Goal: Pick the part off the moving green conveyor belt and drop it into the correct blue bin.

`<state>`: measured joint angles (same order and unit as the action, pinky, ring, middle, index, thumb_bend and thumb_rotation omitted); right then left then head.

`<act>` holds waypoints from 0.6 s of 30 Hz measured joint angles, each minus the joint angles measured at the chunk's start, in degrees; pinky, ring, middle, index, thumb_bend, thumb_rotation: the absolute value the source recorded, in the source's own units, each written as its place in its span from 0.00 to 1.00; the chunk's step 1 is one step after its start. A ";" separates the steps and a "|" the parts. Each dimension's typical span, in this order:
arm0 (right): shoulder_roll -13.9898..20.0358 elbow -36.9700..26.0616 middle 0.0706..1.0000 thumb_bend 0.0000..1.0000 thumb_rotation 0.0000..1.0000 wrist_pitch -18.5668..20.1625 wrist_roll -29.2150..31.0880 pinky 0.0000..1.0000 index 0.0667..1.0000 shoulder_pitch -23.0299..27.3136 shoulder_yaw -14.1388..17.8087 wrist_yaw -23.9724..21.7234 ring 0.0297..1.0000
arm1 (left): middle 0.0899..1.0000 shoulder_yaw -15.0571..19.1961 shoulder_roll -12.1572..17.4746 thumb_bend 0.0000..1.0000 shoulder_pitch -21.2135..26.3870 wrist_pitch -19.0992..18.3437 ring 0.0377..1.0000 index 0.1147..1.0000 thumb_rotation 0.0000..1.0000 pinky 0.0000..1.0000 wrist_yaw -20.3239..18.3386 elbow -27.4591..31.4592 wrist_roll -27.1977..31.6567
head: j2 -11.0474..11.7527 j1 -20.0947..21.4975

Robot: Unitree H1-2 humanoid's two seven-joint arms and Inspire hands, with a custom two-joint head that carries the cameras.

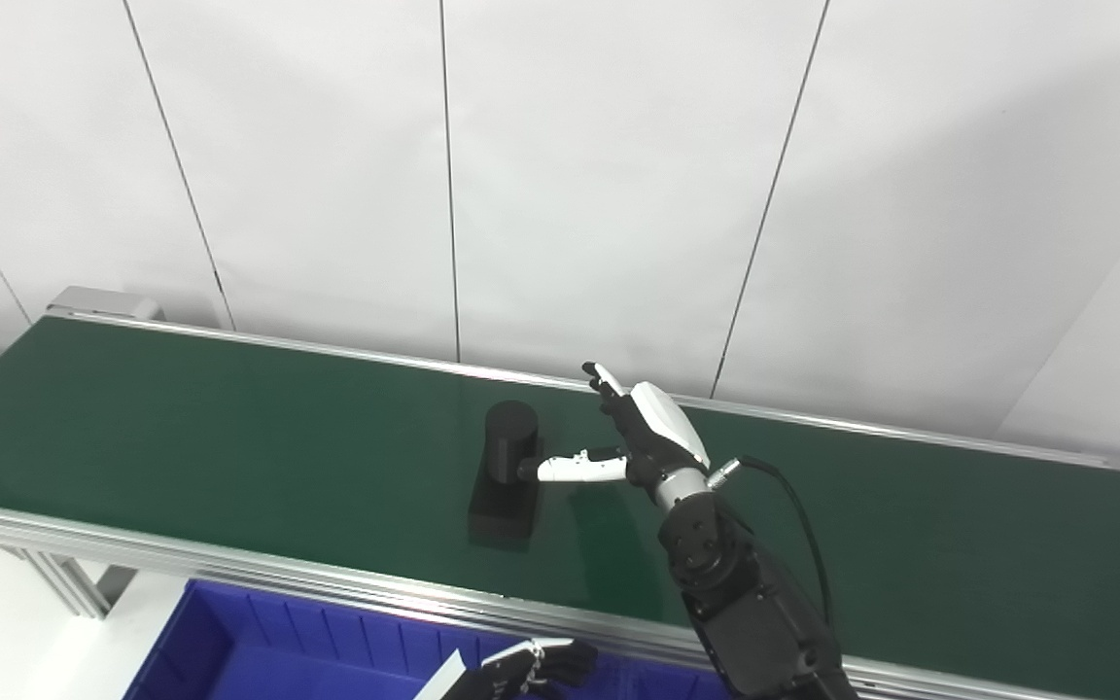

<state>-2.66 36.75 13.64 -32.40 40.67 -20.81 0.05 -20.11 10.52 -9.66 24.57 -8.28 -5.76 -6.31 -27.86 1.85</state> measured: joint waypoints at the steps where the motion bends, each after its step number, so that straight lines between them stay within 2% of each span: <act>1: -0.04 0.51 0.96 0.99 0.49 -0.03 0.00 0.86 0.98 0.29 -0.14 0.22 0.91 | 0.78 -0.06 0.07 0.97 -0.03 0.00 0.77 0.78 0.31 0.72 0.00 0.33 0.00 | -0.17 0.26; 6: -1.08 4.88 0.95 0.99 0.48 -0.09 -0.01 0.86 0.98 1.74 -1.02 1.51 0.90 | 0.78 -0.57 0.48 0.97 -0.16 0.00 0.77 0.79 0.33 0.72 0.09 0.79 -0.65 | -0.61 0.26; 14: -1.85 11.83 0.94 0.98 0.49 -0.55 -0.07 0.85 0.97 3.91 -3.05 3.43 0.89 | 0.77 -1.40 0.49 0.96 -0.50 0.00 0.74 0.78 0.30 0.65 0.12 1.31 -0.72 | -1.23 0.35; 18: -2.43 15.24 0.93 0.99 0.49 -2.25 -0.08 0.87 0.96 4.96 -3.78 5.07 0.90 | 0.78 -1.71 0.46 0.96 -1.04 0.01 0.74 0.77 0.32 0.64 0.13 2.26 -0.95 | -1.49 0.44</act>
<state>-5.09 51.99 11.39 -32.48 45.64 -24.59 5.12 -21.82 10.98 -10.71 24.58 -8.15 -3.51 -7.27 -29.35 2.28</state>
